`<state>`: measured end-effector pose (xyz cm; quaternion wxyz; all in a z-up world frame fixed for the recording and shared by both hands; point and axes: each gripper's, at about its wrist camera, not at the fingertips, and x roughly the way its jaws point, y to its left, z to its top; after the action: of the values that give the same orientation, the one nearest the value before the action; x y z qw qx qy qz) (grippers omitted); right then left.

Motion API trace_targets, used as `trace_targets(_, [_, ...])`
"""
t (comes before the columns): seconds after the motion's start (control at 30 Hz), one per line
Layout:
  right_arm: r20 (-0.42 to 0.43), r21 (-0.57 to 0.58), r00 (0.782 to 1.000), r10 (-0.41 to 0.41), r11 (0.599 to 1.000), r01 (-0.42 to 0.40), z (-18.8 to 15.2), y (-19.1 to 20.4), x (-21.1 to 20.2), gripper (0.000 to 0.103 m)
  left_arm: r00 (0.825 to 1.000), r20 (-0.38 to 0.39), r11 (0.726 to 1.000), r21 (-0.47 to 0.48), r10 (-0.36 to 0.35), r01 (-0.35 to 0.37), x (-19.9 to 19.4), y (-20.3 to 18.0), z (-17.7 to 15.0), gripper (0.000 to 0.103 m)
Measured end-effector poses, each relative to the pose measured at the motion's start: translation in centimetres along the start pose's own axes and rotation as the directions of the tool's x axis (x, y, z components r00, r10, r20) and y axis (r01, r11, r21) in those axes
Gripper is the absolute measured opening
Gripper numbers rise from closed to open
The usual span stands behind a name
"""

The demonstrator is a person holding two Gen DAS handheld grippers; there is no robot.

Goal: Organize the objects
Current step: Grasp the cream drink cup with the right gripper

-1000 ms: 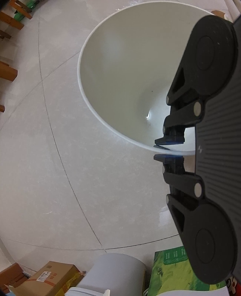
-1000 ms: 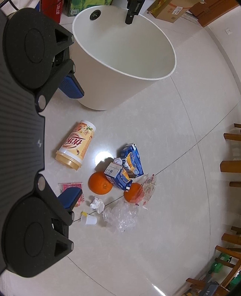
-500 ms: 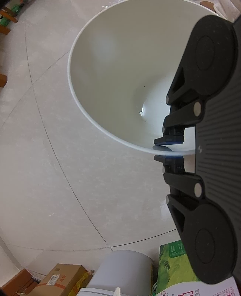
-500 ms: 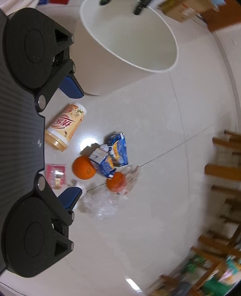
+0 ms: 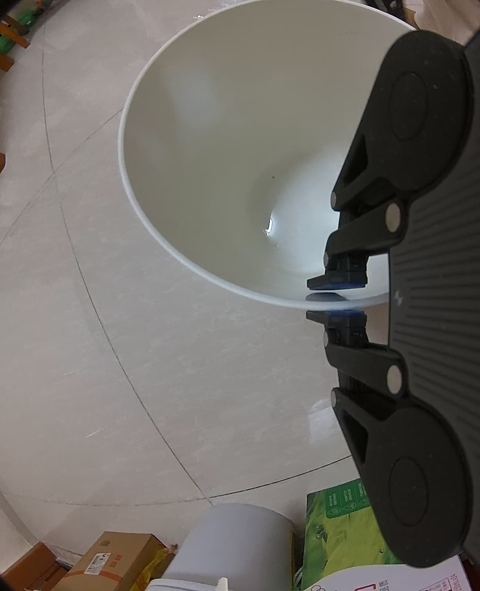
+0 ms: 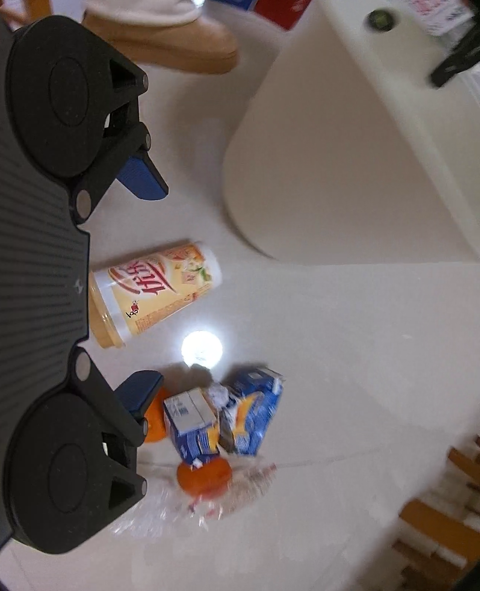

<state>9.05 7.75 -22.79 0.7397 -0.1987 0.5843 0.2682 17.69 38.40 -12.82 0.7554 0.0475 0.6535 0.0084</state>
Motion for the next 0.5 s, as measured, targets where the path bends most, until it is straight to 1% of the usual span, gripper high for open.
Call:
trace_targets(0.17, [-0.101,-0.081,0.995,0.000,0.997,-0.008,-0.1,0.0,5.7,0.099,1.000,-0.006,1.000,-0.003,-0.001,0.001,-0.2,-0.2,-0.1,0.008])
trace_targets(0.27, [-0.152,-0.124,0.988,0.006,0.992,-0.025,-0.3,0.2,7.9,0.097,1.000,-0.006,1.000,0.007,0.003,-0.003,-0.3,-0.3,-0.1,0.008])
trace_targets(0.37, [-0.172,-0.171,0.985,-0.005,0.985,-0.025,-0.7,0.7,9.4,0.097,1.000,-0.009,1.000,0.009,-0.001,0.001,-0.2,-0.3,0.0,0.008])
trace_targets(0.5, [-0.198,-0.204,0.980,-0.029,0.979,-0.013,-1.2,1.2,10.9,0.091,1.000,-0.017,1.000,0.016,-0.004,0.004,-0.2,-0.4,0.0,0.008])
